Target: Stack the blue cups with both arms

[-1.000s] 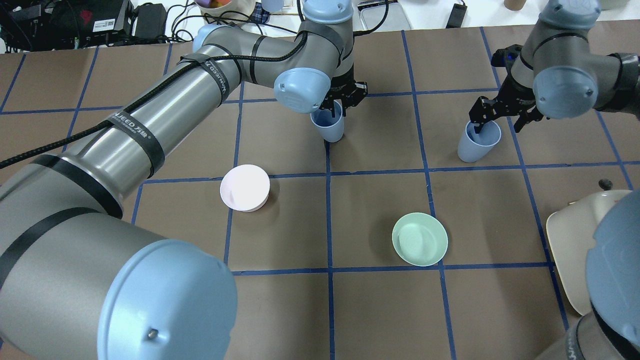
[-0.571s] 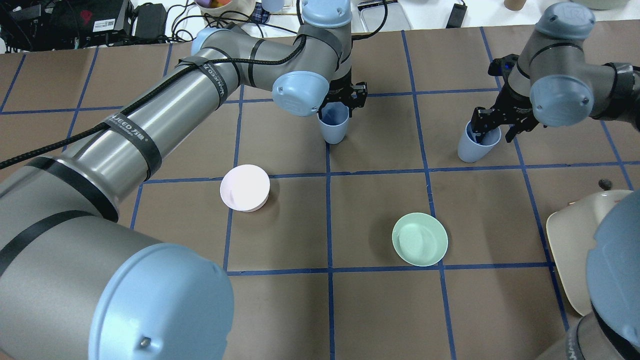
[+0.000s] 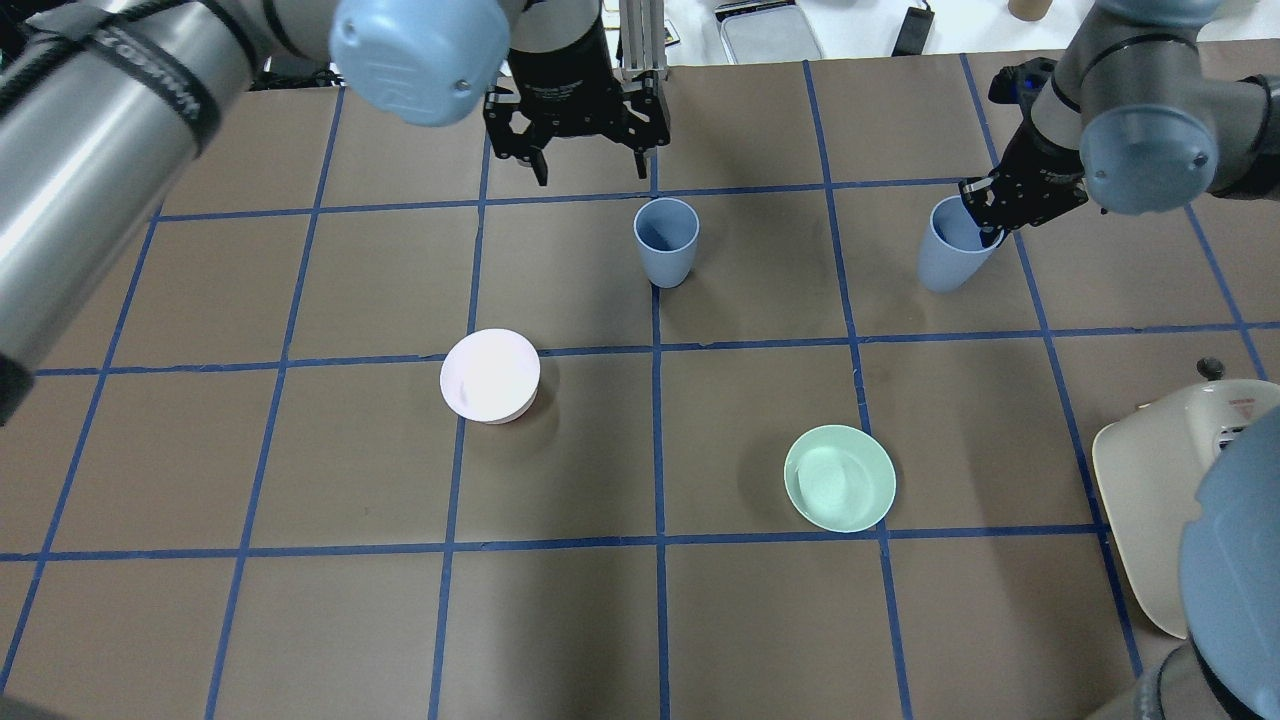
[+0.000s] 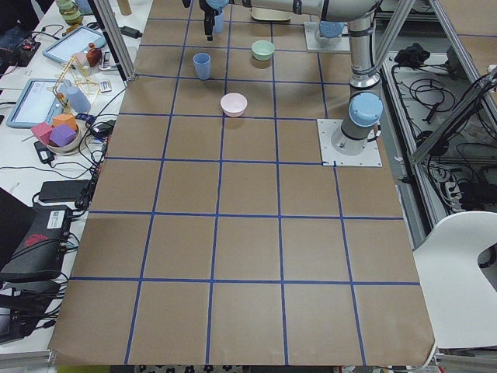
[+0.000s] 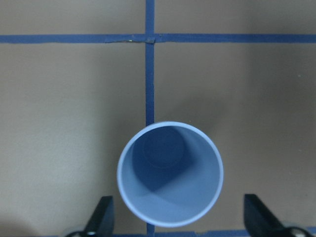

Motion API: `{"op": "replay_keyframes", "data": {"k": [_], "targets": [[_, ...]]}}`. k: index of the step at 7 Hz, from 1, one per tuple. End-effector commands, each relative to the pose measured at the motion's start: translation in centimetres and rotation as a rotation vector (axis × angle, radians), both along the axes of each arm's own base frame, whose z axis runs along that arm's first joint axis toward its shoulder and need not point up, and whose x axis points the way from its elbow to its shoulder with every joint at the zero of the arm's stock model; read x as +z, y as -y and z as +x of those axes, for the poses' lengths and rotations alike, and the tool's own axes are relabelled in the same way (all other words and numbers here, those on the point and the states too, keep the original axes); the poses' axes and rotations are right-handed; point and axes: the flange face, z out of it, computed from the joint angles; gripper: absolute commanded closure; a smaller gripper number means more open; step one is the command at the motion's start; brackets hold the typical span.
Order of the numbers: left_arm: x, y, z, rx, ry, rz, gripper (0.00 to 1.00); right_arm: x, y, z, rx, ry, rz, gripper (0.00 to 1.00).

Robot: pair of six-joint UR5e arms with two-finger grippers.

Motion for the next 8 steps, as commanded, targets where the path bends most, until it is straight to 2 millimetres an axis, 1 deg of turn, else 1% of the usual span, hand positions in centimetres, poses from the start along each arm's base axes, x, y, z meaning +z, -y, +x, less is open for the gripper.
{"op": "replay_keyframes", "data": {"k": [1, 2, 3, 4, 5, 6, 7, 8], "targets": [[1.3, -4.8, 6.5, 0.043, 0.009, 0.024, 0.00, 6.1, 1.2, 4.6, -0.007, 0.025, -0.084, 1.00], [1.9, -5.5, 9.1, 0.058, 0.007, -0.018, 0.00, 8.0, 1.5, 10.3, -0.058, 0.029, -0.118, 1.00], [2.6, -6.0, 11.2, 0.029, 0.015, -0.031, 0.00, 10.1, 1.3, 15.8, -0.096, 0.041, -0.137, 1.00], [2.9, -6.1, 12.3, 0.021, 0.014, -0.039, 0.00, 10.9, 0.5, 20.6, -0.153, 0.046, -0.126, 1.00], [3.1, -6.1, 12.5, 0.025, 0.014, -0.046, 0.00, 9.6, -0.5, 25.2, -0.191, 0.010, -0.116, 1.00], [3.3, -6.2, 12.5, 0.025, 0.015, -0.048, 0.00, 7.9, -1.1, 28.3, -0.177, -0.017, -0.104, 1.00], [3.3, -6.1, 12.6, 0.026, 0.017, -0.050, 0.00, 7.0, -1.4, 29.8, -0.183, -0.014, -0.089, 1.00], [3.3, -6.2, 12.6, 0.026, 0.018, -0.048, 0.00, 7.6, -1.4, 30.3, -0.179, -0.002, -0.098, 1.00]]}}
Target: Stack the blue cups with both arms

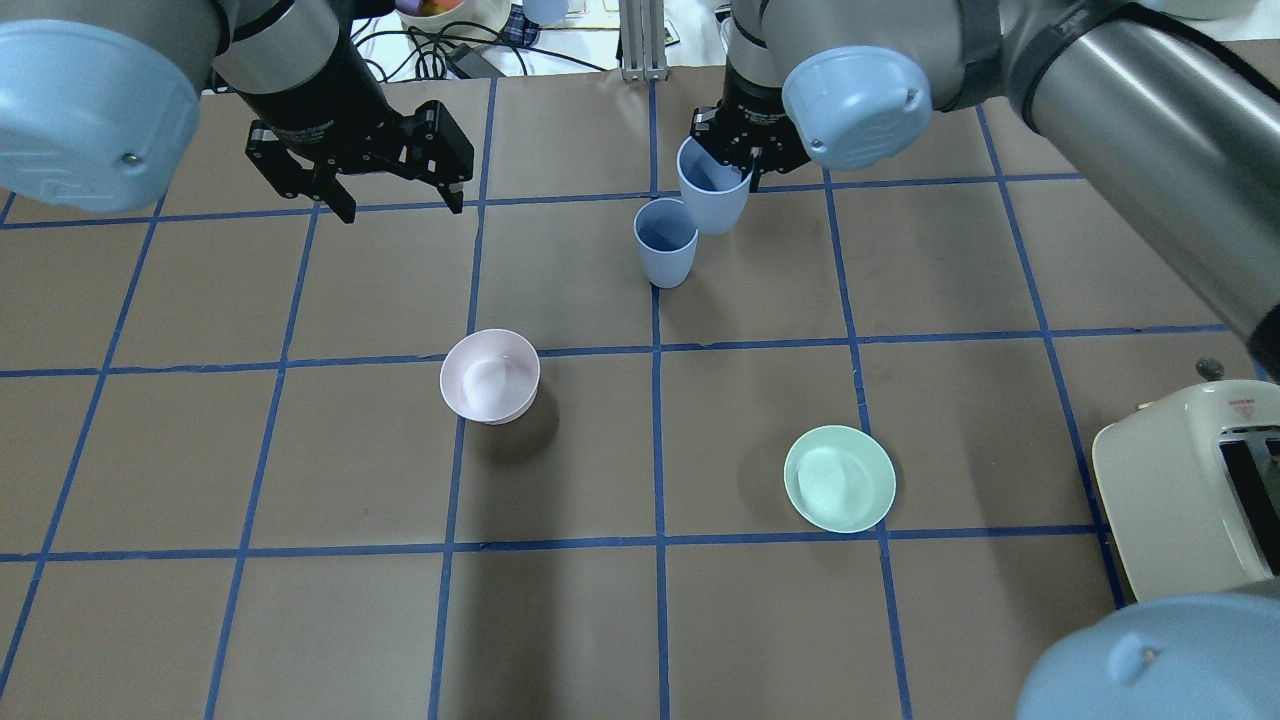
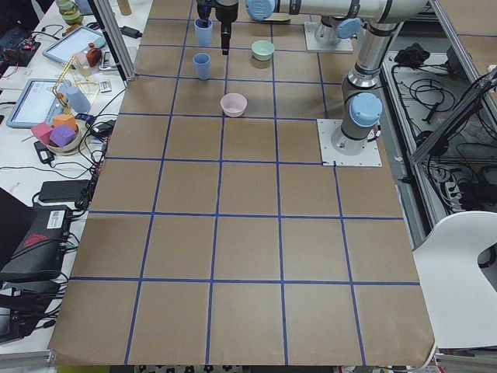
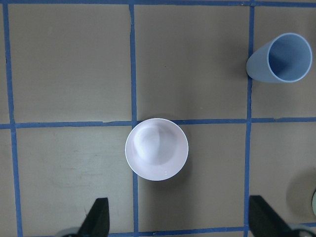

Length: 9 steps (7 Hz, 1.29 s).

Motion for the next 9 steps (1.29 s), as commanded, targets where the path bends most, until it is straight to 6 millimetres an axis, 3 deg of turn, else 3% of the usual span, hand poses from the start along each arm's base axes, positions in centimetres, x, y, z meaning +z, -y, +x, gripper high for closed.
{"op": "replay_keyframes", "data": {"k": [1, 3, 5, 9], "targets": [[0.1, 0.0, 0.0, 0.002, 0.001, -0.003, 0.00, 0.6, 0.6, 1.6, -0.003, 0.013, -0.017, 1.00], [0.6, -0.3, 0.0, 0.002, -0.002, -0.009, 0.00, -0.3, 2.7, 2.3, -0.035, 0.015, -0.016, 1.00], [0.7, -0.6, 0.2, 0.003, 0.001, -0.006, 0.00, -1.6, 2.4, 3.7, -0.024, 0.014, 0.006, 1.00], [0.9, -0.6, 0.3, 0.005, 0.007, -0.012, 0.00, -3.3, 2.7, 3.9, -0.011, 0.004, 0.030, 1.00]]}}
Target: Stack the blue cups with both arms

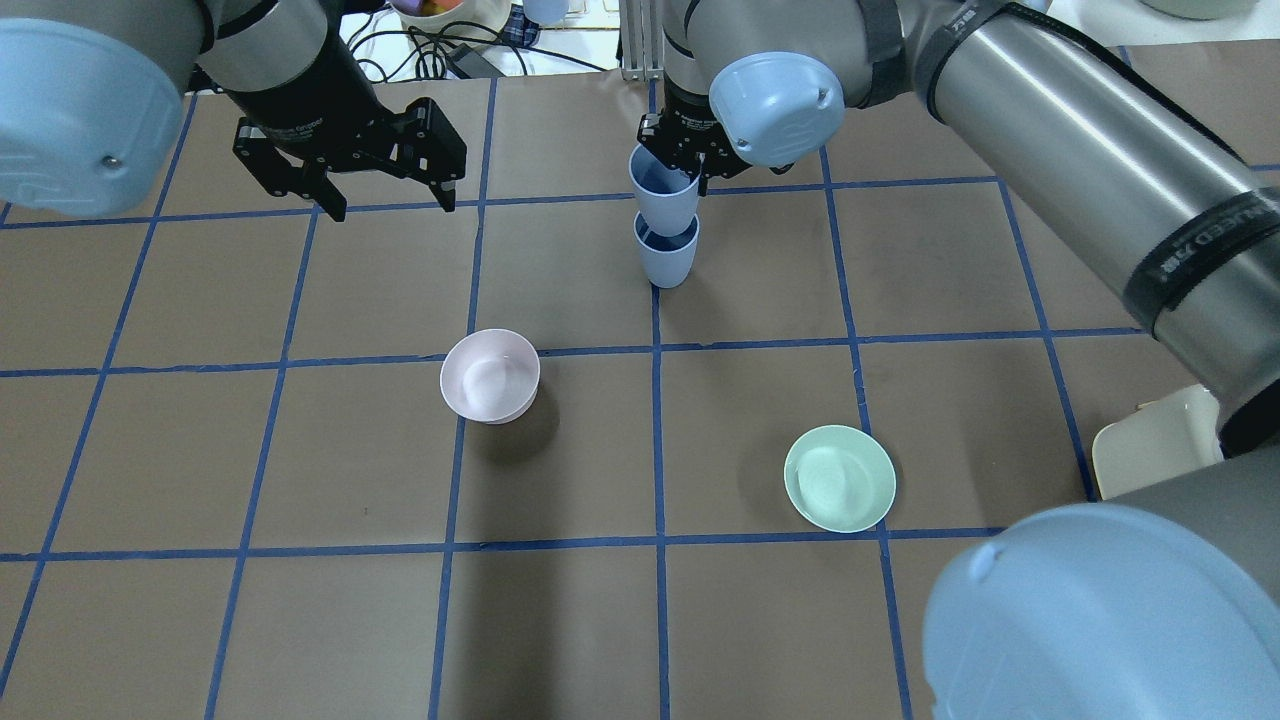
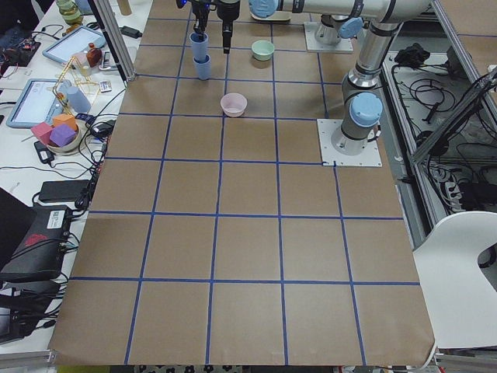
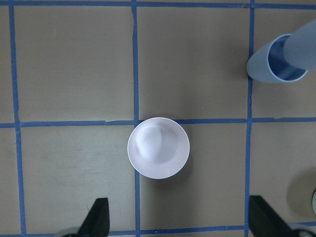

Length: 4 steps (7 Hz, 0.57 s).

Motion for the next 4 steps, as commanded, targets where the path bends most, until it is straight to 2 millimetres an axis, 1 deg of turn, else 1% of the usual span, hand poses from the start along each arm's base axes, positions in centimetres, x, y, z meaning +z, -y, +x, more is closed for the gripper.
{"op": "replay_keyframes", "data": {"k": [1, 3, 4], "targets": [[0.1, -0.1, 0.0, 0.000, 0.000, -0.003, 0.00, -0.8, 0.1, 0.1, 0.008, -0.002, 0.012, 1.00], [0.2, 0.0, 0.1, 0.001, 0.000, -0.004, 0.00, -1.8, 0.2, 0.1, 0.009, -0.006, 0.027, 1.00], [0.2, 0.0, 0.1, 0.001, 0.000, -0.004, 0.00, -2.5, 0.4, 0.2, 0.010, -0.003, 0.033, 0.84]]}}
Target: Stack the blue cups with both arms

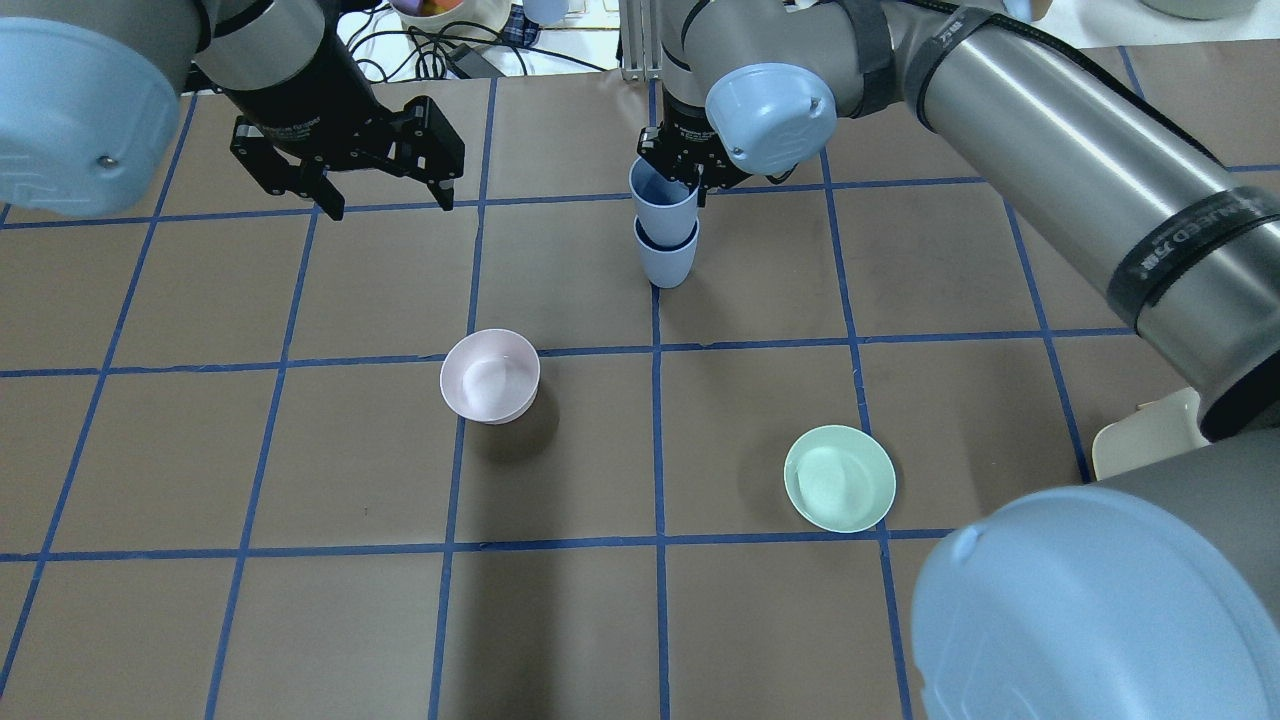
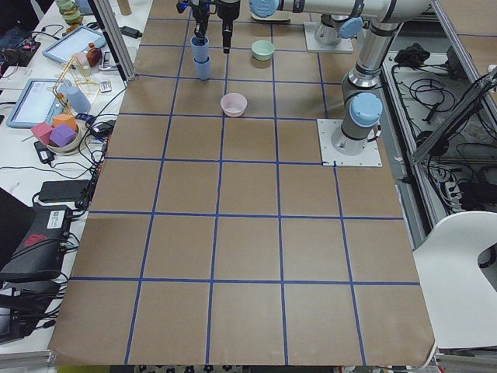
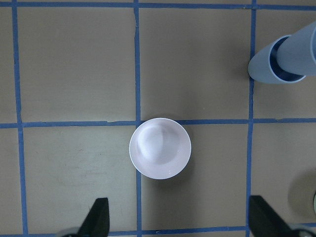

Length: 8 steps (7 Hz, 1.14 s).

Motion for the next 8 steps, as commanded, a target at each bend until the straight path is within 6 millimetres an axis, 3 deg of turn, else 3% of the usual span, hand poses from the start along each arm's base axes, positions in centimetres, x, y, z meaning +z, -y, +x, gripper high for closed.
{"op": "replay_keyframes", "data": {"k": [1, 2, 3, 4, 5, 6, 7, 8], "targets": [[0.1, 0.0, 0.0, -0.001, 0.002, 0.001, 0.00, -0.7, 0.4, 0.3, 0.004, 0.035, 0.011, 0.51], [0.1, -0.1, 0.4, 0.002, 0.045, 0.011, 0.00, 0.0, 0.7, -0.3, 0.000, 0.036, 0.000, 0.36], [0.1, -0.6, 0.6, 0.003, 0.057, 0.057, 0.00, 1.3, 1.5, -1.9, 0.031, 0.028, -0.023, 0.28], [0.0, -0.7, 0.6, 0.003, 0.057, 0.064, 0.00, 4.5, 2.9, -5.1, 0.007, 0.030, -0.044, 0.22], [0.1, -0.7, 0.6, 0.003, 0.057, 0.064, 0.00, 7.8, 3.4, -9.5, 0.022, 0.004, 0.006, 0.22], [0.2, -0.8, 0.6, 0.003, 0.057, 0.062, 0.00, 9.4, 3.5, -16.4, 0.153, -0.052, 0.059, 0.17], [0.1, -0.8, 0.5, 0.001, 0.057, 0.062, 0.00, 12.5, 2.2, -21.9, 0.203, -0.052, 0.033, 0.06], [0.1, -0.8, 0.5, 0.002, 0.059, 0.062, 0.00, 15.1, -1.9, -22.9, 0.207, -0.054, 0.018, 0.00]]}}
